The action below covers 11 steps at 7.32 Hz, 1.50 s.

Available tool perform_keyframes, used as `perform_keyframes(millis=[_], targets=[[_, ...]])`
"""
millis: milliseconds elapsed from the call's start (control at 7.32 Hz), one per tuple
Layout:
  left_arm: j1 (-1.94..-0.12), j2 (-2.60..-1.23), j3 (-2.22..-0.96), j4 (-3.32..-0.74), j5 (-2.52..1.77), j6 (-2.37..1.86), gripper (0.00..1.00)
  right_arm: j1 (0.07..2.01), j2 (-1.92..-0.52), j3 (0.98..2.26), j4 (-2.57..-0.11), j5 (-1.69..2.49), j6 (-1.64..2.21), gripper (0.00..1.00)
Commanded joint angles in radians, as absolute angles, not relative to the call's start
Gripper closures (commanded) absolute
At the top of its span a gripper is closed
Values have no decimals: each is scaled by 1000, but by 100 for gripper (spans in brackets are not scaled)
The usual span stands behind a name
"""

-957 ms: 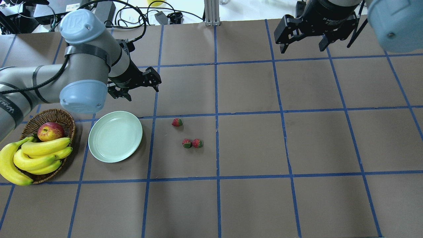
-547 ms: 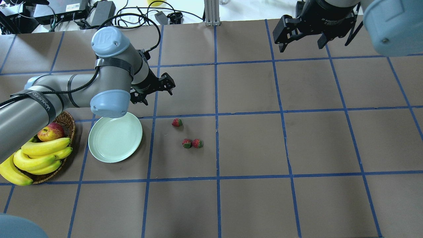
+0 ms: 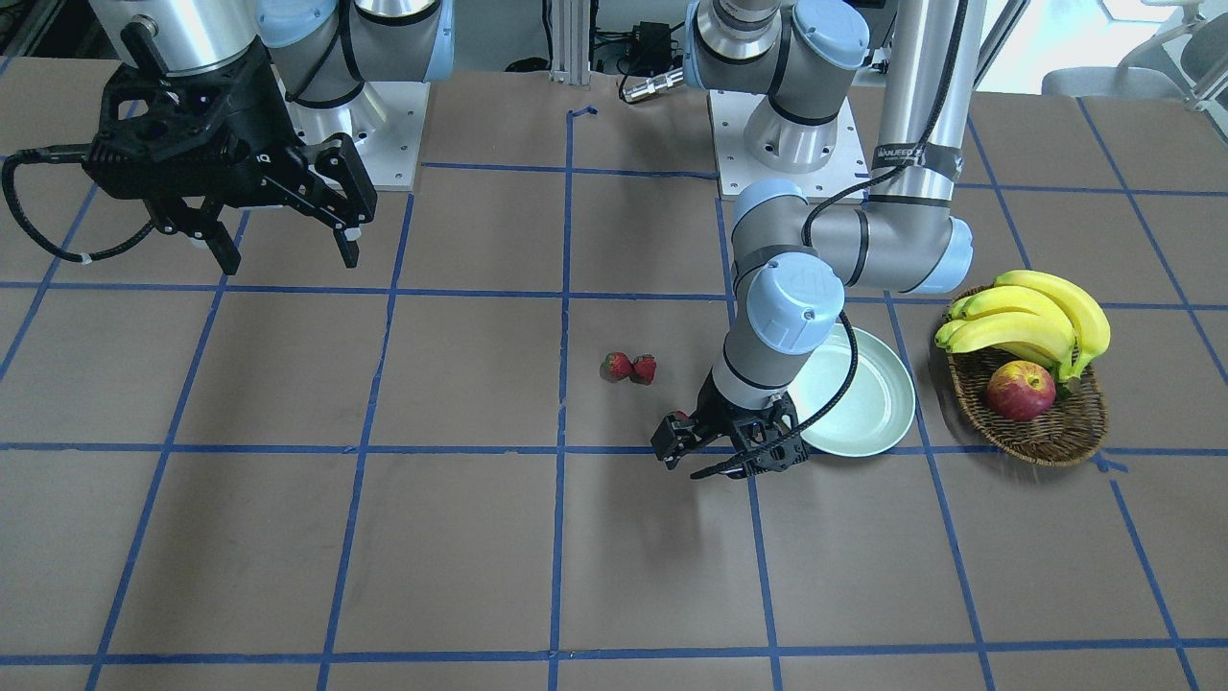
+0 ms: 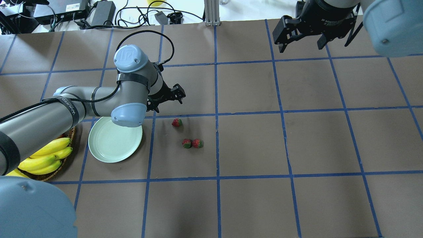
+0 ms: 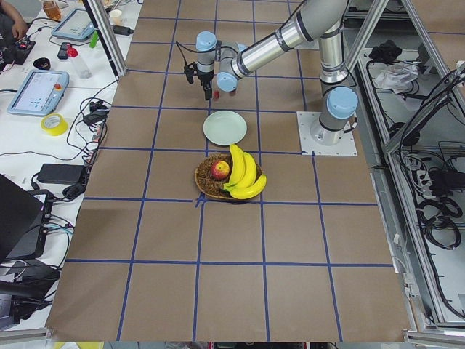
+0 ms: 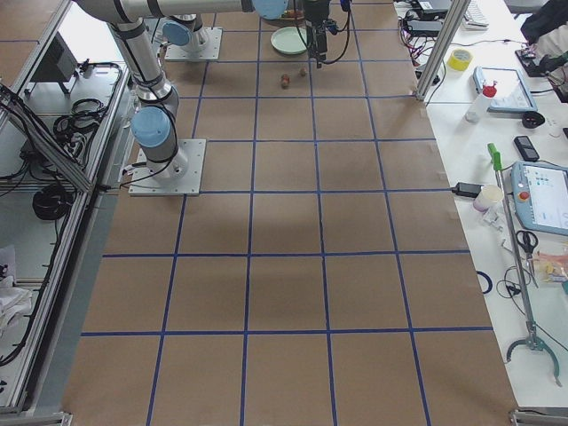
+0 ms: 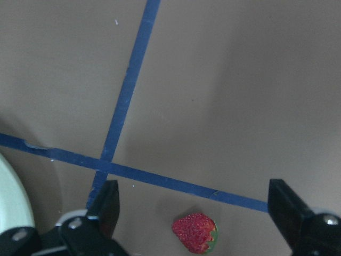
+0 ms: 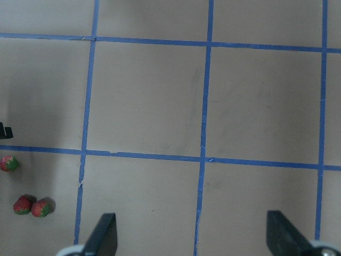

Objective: Collect all strawberries into plate
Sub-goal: 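Lower the left gripper onto the nearest strawberry and grasp it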

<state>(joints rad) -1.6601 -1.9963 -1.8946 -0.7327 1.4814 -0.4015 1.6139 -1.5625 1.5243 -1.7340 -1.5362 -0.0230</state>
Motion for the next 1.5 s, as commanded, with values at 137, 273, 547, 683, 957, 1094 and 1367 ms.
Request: perform_keyframes(millis=[137, 273, 547, 683, 957, 1094, 1367], targets=[[-1683, -2008, -1954, -723, 1480, -394, 0, 1614, -1562, 1526, -1732, -1540, -25, 0], [-1683, -2006, -1954, -723, 1477, -393, 0, 1614, -1563, 1526, -1730, -1540, -25, 0], [-1683, -2005, -1951, -724, 1470, -388, 75, 1615, -1559, 1535, -1733, -1525, -25, 0], [-1683, -2002, -1951, -727, 1465, -396, 100, 1614, -1559, 1537, -1733, -1526, -25, 0], [-1683, -1996, -1950, -730, 1448, -388, 100, 1614, -1559, 1537, -1733, -1529, -25, 0], [-1683, -1977, -1948, -732, 1451, -384, 100, 1615, -1559, 1539, -1733, -1526, -25, 0], [-1681, -1970, -1916, -748, 1460, -379, 100, 1615, -1559, 1540, -1733, -1526, -25, 0]])
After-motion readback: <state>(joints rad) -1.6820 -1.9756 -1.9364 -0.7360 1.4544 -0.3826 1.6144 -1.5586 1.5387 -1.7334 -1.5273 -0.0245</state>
